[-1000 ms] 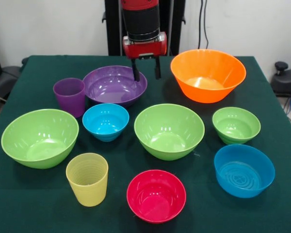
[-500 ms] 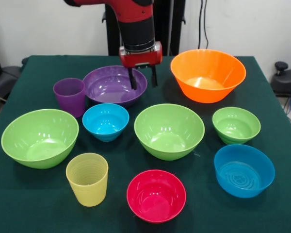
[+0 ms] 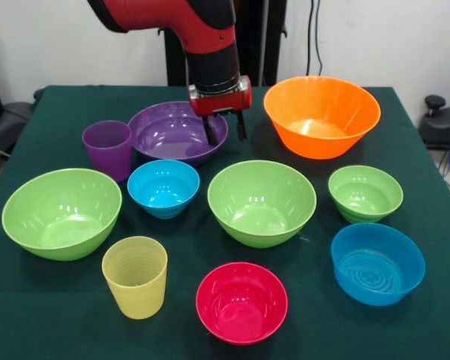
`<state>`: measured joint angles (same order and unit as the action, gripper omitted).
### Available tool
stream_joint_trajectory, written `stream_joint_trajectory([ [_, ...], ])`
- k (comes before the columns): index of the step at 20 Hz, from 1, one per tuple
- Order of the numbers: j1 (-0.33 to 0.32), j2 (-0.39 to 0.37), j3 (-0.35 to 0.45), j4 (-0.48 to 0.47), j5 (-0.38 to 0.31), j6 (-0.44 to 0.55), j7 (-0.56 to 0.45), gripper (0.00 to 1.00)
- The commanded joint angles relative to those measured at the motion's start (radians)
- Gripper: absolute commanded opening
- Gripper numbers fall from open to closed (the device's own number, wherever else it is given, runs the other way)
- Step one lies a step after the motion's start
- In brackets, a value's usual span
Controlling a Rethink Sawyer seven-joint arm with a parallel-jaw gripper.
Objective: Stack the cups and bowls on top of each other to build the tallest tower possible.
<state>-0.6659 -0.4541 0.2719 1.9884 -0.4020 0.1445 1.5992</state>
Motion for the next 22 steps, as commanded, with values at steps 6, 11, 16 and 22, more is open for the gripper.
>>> stream_joint_trajectory([
  [6, 0.016, 0.073, 0.088, -0.108, -0.08, -0.025, 0.029, 0.0],
  [11, 0.031, 0.065, 0.08, -0.11, -0.086, -0.003, 0.018, 0.0],
  [16, 0.041, 0.053, 0.077, -0.108, -0.078, 0.001, 0.026, 0.0],
  [22, 0.054, 0.025, 0.068, -0.098, -0.065, 0.013, 0.038, 0.0],
])
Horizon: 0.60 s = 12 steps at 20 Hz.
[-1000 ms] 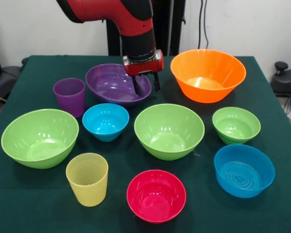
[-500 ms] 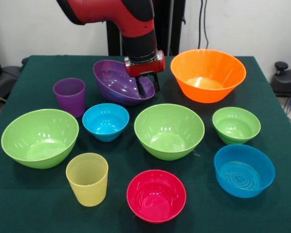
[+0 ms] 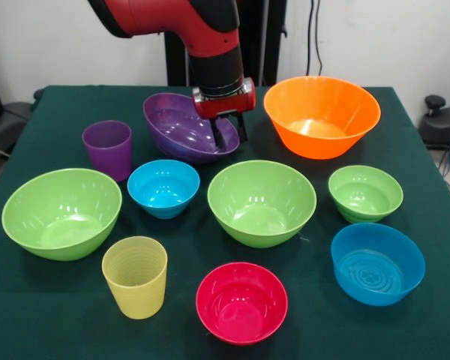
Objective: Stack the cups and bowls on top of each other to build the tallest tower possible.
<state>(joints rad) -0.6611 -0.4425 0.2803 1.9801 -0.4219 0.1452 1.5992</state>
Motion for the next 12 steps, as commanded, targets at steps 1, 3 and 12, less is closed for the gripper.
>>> stream_joint_trajectory([
  [1, 0.052, 0.007, 0.057, -0.083, -0.044, 0.013, 0.042, 0.0],
  [3, 0.061, -0.032, 0.052, -0.062, -0.035, 0.026, 0.05, 0.0],
  [12, 0.082, -0.278, 0.065, 0.066, 0.026, 0.148, 0.061, 0.0],
])
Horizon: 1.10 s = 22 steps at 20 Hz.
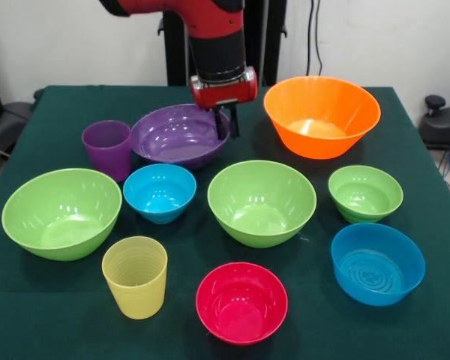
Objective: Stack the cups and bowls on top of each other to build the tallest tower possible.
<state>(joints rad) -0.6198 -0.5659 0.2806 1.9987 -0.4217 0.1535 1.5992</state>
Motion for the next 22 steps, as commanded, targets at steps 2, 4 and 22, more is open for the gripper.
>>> stream_joint_trajectory([
  [2, 0.046, -0.187, 0.069, 0.054, 0.039, 0.169, 0.056, 0.0],
  [4, 0.05, -0.203, 0.072, 0.049, 0.048, 0.189, 0.051, 0.0],
  [22, 0.099, -0.402, 0.064, 0.113, 0.124, 0.326, 0.076, 0.0],
])
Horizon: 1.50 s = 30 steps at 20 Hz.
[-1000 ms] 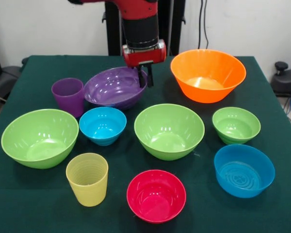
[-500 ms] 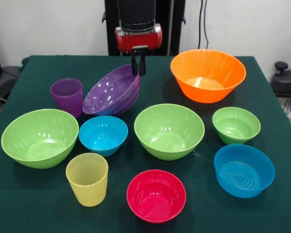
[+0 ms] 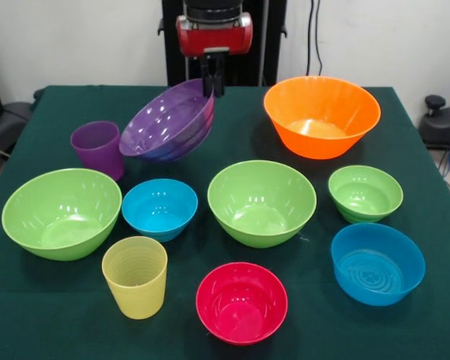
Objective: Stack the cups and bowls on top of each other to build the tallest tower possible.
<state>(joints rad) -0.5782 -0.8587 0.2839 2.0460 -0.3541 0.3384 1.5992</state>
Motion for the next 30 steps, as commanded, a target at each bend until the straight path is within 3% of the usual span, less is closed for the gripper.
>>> stream_joint_trajectory([
  [1, 0.064, -0.123, 0.055, 0.075, 0.064, 0.145, 0.081, 0.0],
  [9, 0.14, -0.214, 0.003, 0.106, 0.115, 0.192, 0.127, 0.0],
  [19, 0.26, -0.273, -0.078, 0.131, 0.169, 0.216, 0.203, 0.0],
  [30, 0.373, -0.256, -0.148, 0.168, 0.19, 0.134, 0.317, 0.0],
])
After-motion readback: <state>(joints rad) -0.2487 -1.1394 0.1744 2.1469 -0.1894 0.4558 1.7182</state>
